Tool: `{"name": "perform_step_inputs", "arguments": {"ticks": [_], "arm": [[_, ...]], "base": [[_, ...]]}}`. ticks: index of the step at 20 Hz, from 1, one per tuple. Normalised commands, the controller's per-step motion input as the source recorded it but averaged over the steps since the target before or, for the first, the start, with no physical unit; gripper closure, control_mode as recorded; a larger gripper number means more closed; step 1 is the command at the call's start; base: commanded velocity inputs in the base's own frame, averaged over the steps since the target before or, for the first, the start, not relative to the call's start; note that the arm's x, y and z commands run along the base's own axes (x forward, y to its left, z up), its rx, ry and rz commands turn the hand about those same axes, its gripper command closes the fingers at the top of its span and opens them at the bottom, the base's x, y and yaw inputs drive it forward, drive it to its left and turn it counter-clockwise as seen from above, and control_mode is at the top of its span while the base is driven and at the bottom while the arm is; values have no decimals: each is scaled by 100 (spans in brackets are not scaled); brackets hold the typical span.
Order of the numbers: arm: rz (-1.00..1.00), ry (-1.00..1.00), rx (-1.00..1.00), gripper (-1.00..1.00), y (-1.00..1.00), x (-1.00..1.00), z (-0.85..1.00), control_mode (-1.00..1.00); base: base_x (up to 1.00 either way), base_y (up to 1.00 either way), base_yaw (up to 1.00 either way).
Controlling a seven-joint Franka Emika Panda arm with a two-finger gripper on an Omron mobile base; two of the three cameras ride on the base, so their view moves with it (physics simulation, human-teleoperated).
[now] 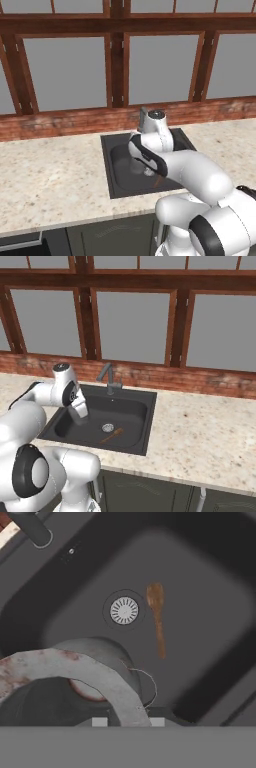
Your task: Pick the colander and jug and place them in the sink. Then turn on the water.
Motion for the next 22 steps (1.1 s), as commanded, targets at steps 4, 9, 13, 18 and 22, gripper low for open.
{"name": "perform_step_inputs", "arguments": {"ticks": [4, 9, 13, 18, 22], "arm": [[0, -17, 1, 100, 18, 0, -12, -100], [0, -9, 0, 100, 16, 2, -16, -100], [0, 0, 3, 100, 2, 14, -10, -100], [0, 4, 1, 100, 0, 25, 0, -100], [0, 0, 0, 100, 4, 17, 0, -100]], "base": [[0, 0, 0], [0, 0, 0], [0, 0, 0], [0, 0, 0], [0, 0, 0]]}}
